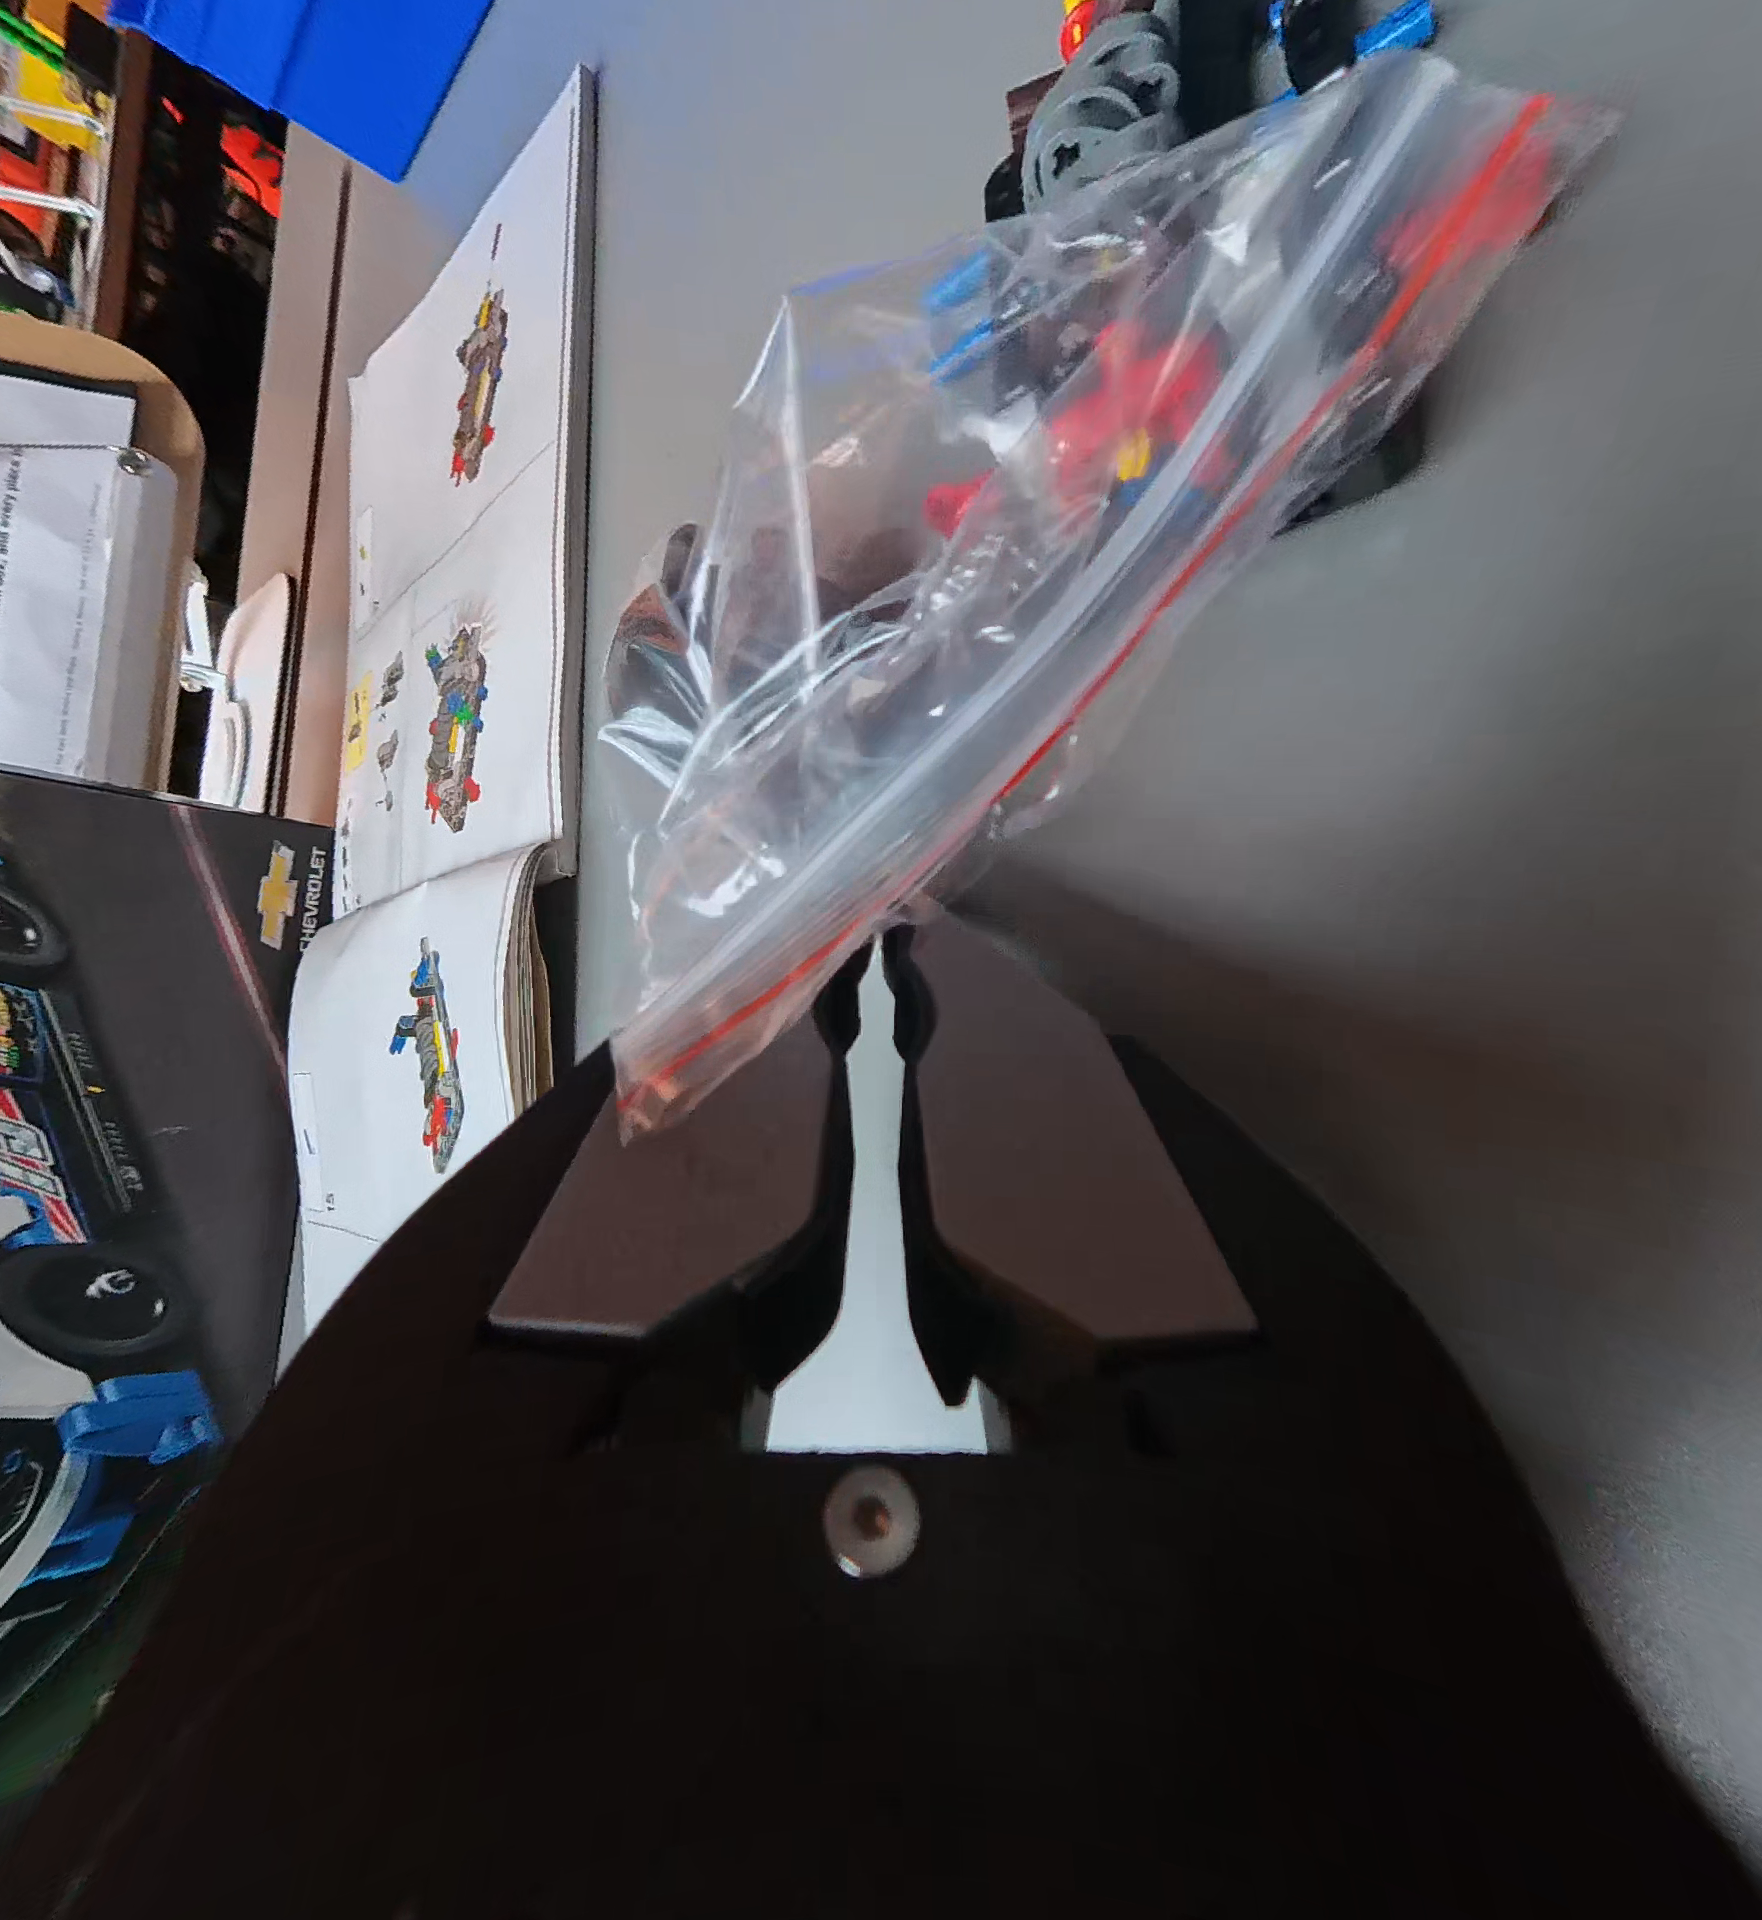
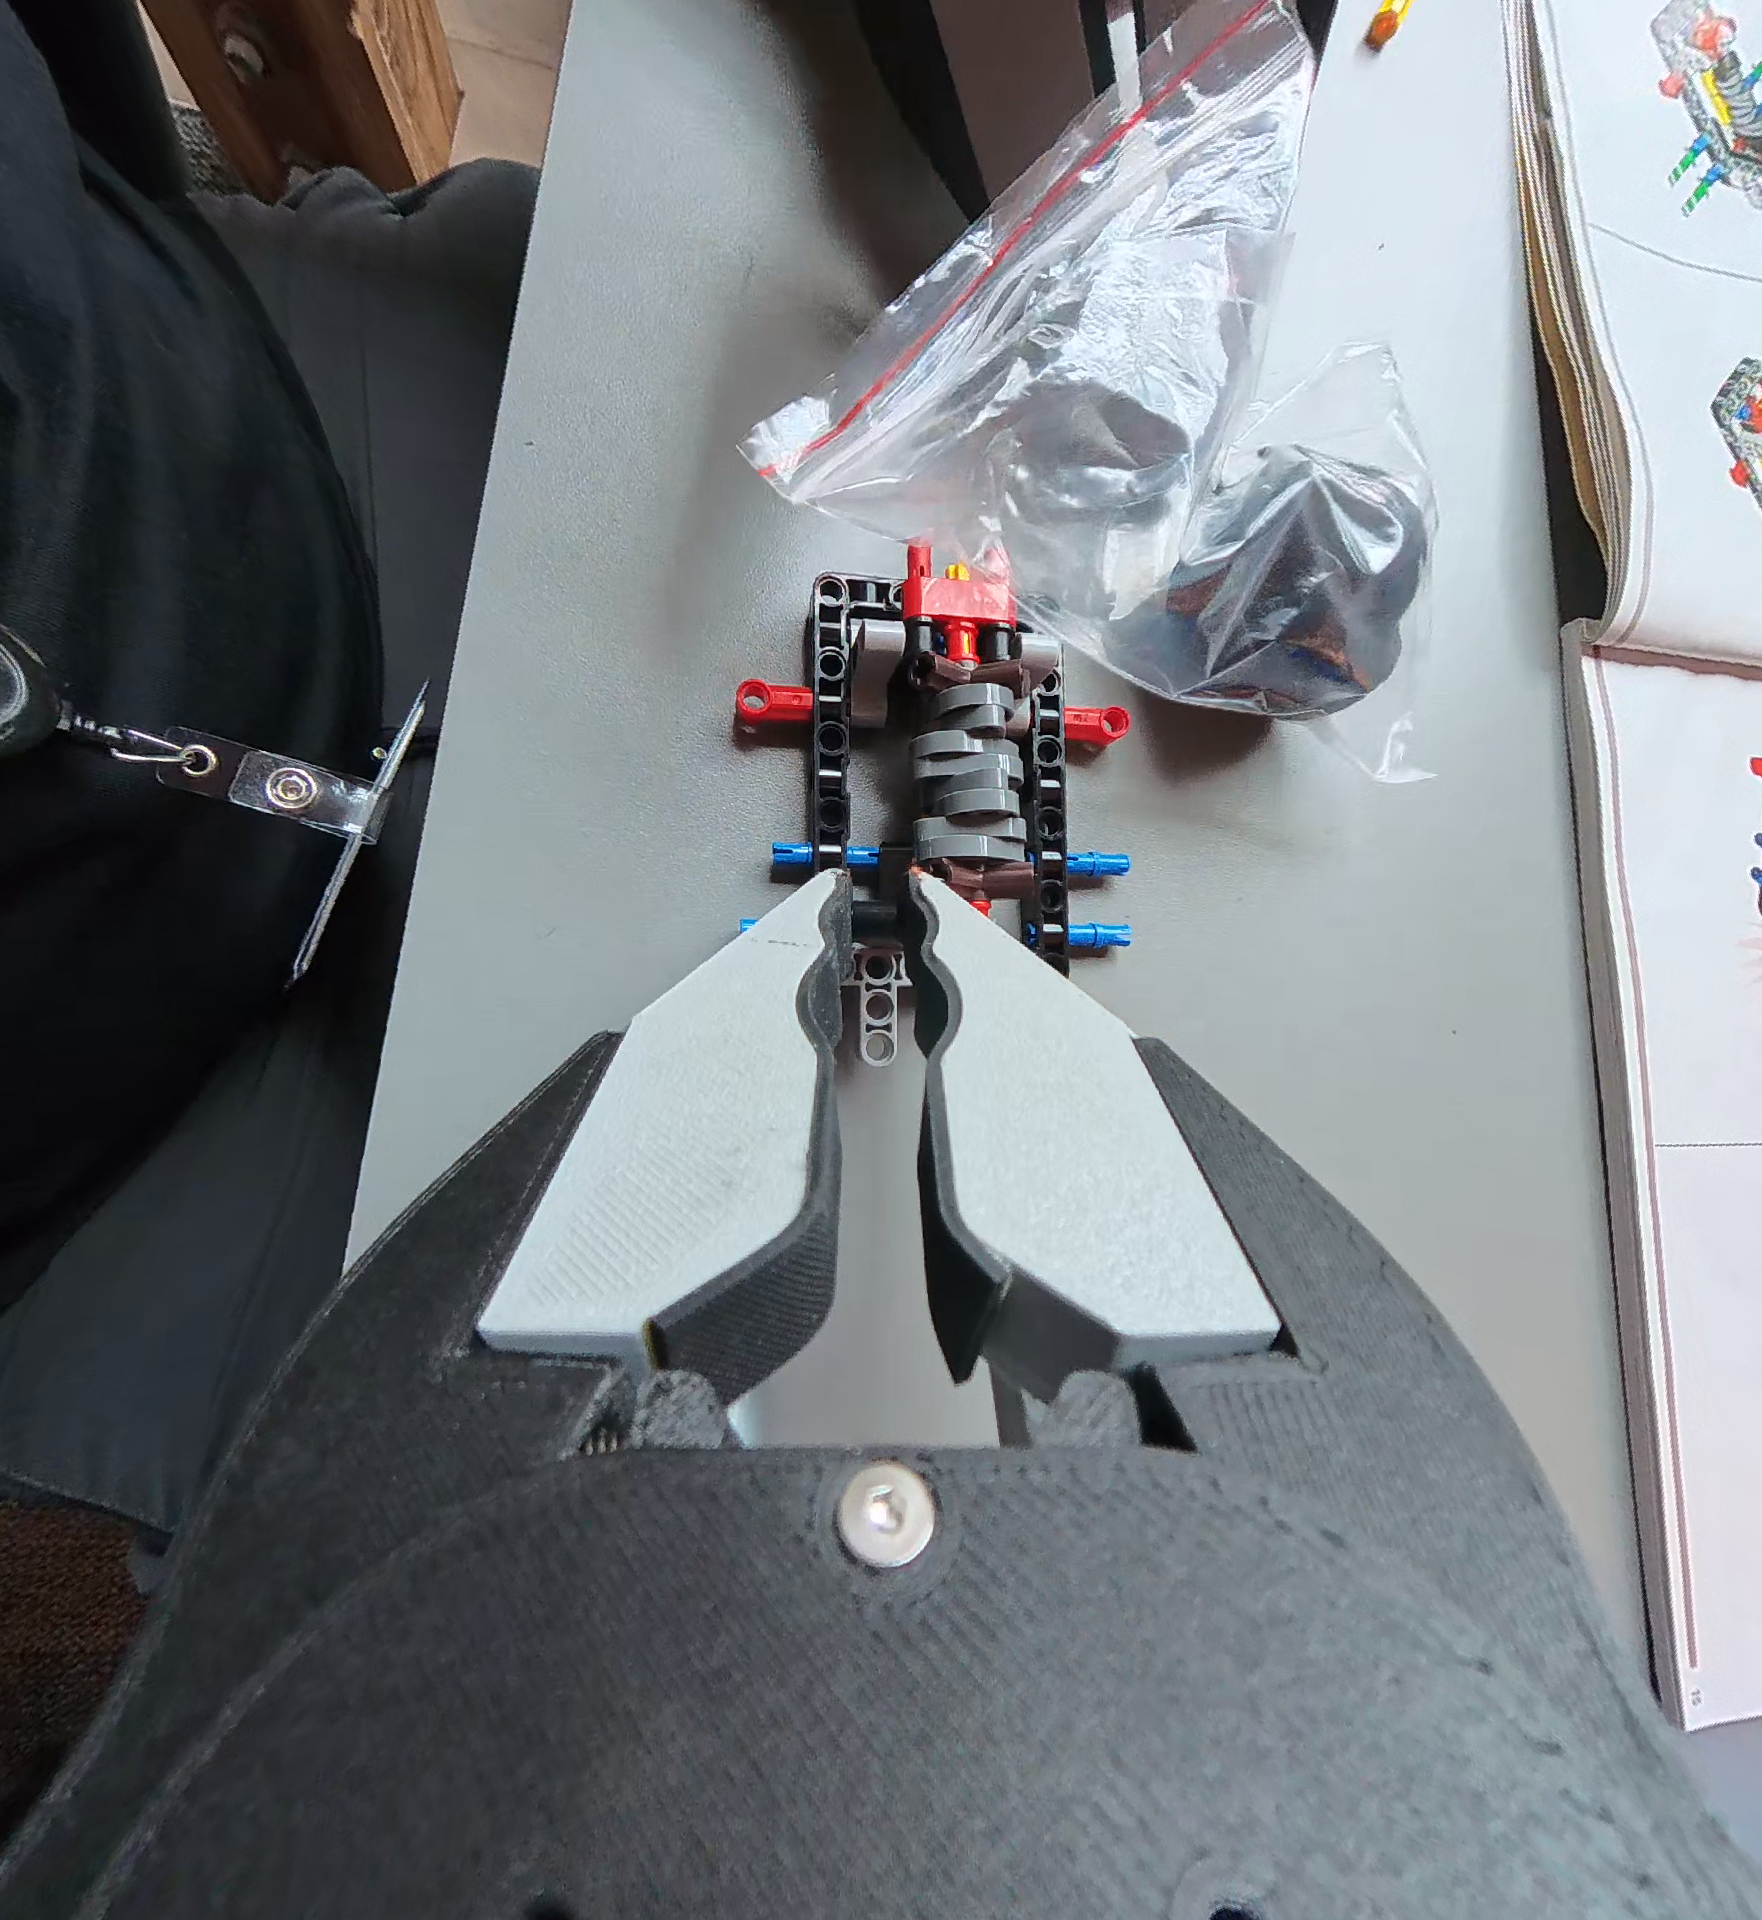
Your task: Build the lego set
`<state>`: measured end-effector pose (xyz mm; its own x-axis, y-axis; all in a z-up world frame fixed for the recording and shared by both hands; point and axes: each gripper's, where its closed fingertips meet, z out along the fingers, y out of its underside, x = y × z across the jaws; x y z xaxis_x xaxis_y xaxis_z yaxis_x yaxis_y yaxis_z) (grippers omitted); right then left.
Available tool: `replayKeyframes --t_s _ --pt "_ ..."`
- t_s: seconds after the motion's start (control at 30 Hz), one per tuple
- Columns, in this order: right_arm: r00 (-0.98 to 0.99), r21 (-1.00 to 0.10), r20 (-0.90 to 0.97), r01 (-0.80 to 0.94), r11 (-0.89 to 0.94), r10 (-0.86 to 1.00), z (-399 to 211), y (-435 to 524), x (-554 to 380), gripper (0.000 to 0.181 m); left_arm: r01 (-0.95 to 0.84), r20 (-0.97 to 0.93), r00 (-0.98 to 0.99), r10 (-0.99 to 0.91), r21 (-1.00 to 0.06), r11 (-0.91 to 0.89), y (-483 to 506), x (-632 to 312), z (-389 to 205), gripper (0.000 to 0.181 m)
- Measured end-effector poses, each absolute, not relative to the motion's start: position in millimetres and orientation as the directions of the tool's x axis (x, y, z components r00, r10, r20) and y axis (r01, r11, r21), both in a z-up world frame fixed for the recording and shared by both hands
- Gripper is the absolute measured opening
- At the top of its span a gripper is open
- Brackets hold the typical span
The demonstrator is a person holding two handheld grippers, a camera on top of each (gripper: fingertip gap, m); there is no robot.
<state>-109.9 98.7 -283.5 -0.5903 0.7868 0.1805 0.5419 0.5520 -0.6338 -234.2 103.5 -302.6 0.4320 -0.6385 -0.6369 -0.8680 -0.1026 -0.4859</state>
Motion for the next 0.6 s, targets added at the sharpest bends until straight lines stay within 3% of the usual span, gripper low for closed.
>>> replayKeyframes --t_s 0.6 --pt "-0.592 -0.636 0.190 0.534 0.557 0.784 -283 98 -110 0.006 -0.682 -0.474 0.671 -0.570 -0.696 -0.223 121 -240 -282 0.000"
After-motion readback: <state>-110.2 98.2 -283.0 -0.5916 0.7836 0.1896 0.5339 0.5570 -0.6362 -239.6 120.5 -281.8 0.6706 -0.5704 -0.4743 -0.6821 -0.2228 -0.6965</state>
